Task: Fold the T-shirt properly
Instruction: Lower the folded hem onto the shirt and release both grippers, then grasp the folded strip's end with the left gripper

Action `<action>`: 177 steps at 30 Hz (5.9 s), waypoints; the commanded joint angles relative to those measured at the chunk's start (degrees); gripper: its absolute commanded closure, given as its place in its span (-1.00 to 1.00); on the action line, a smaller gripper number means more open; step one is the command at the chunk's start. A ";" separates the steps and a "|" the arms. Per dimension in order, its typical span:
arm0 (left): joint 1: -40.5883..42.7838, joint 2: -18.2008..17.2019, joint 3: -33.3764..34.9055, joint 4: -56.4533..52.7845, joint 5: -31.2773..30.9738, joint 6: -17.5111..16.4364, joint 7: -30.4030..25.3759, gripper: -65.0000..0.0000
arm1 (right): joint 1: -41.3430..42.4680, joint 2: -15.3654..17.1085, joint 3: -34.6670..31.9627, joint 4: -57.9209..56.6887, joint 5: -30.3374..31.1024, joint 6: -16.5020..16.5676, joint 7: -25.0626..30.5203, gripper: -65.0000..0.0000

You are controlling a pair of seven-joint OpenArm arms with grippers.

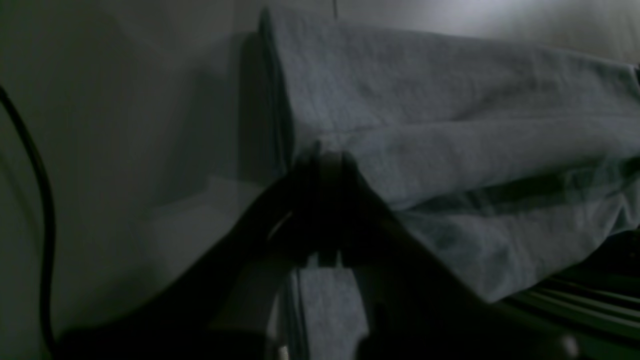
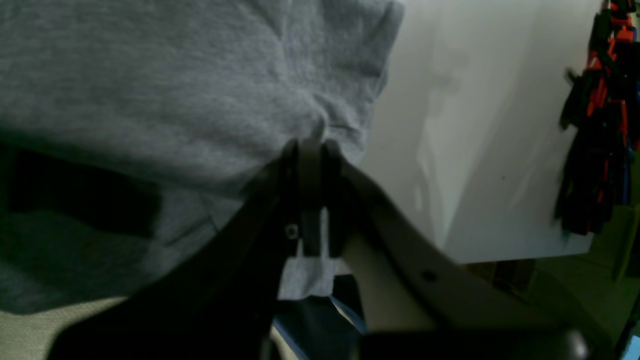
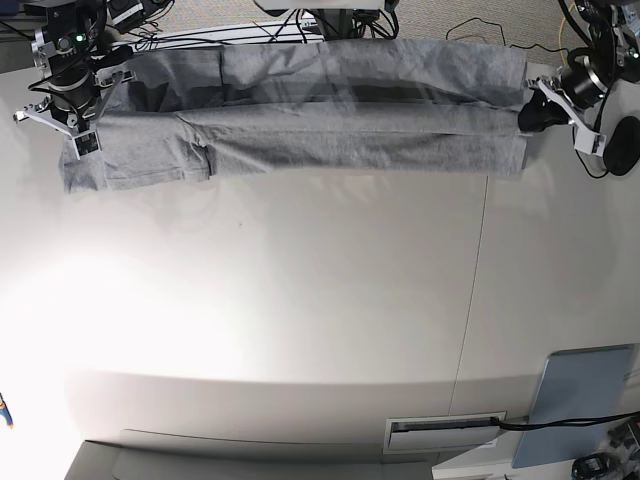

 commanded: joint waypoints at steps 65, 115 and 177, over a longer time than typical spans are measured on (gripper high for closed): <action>0.37 -1.11 -0.50 0.94 2.47 -0.20 -3.06 0.43 | 0.07 -1.57 0.63 1.01 -3.52 10.45 -2.08 0.29; 0.37 -1.09 -0.50 0.94 2.43 -0.24 -3.30 -0.43 | 19.78 -1.62 0.59 -11.28 13.62 5.18 5.22 0.29; -2.51 3.37 -0.48 -2.08 8.98 6.32 -3.45 -0.43 | 21.57 -1.88 0.59 -12.20 16.87 9.64 0.87 0.29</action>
